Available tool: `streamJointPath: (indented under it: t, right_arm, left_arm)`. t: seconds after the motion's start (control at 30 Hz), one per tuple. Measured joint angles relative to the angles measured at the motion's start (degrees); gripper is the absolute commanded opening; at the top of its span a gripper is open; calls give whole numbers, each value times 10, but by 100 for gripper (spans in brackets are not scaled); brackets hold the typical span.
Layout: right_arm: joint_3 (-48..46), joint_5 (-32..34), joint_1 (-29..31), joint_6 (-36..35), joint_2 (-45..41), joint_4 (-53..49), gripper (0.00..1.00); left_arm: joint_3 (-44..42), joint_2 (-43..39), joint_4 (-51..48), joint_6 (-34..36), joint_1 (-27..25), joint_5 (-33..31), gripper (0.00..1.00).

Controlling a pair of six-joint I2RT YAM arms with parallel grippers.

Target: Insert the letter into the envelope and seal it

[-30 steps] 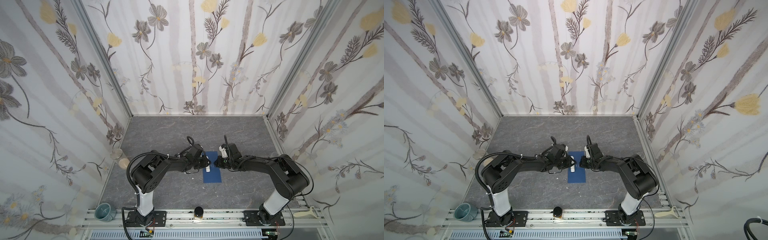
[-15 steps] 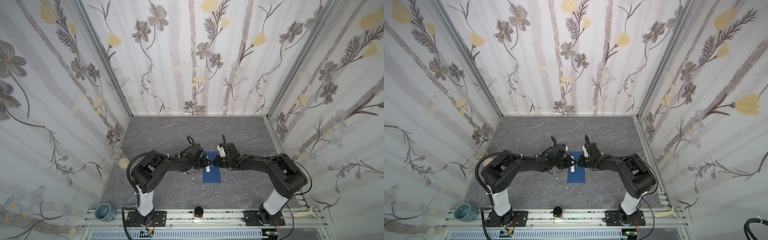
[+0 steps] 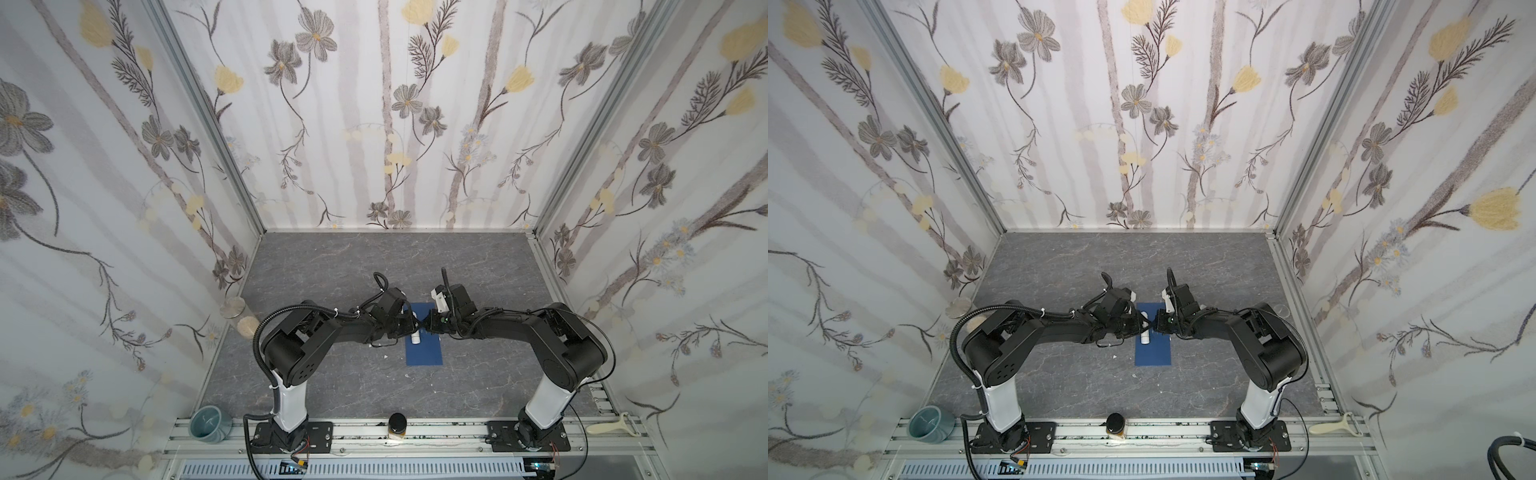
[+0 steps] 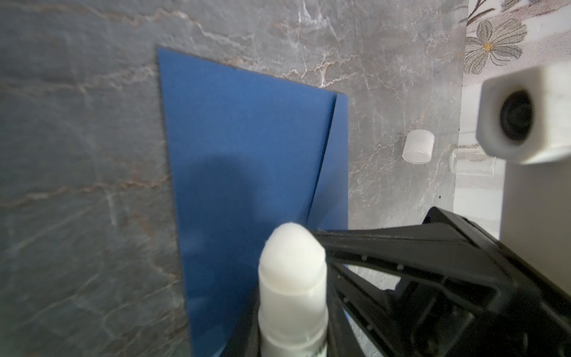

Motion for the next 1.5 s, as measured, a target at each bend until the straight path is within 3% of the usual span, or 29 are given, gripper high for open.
streamJointPath:
  t: [0.4,0.63,0.93,1.3,1.5]
  right_arm:
    - [-3,3,-32,-5,-7,-16,0]
    - [13,-1,-7,-4,16,9,0]
    - [-12,7,-25,0,-33,-21,0]
    - [-40,-5,14,15,-17,35,0]
    - [-58,-2,17,20,-49,6,0]
  left_arm:
    - [-2,-1,2,0,0,-2,0]
    - [-1,-1,0,0,0,-2,0]
    - [-7,-4,4,0,0,-5,0]
    - [-7,-5,0,0,0,-7,0]
    - [-5,-5,0,0,0,-7,0]
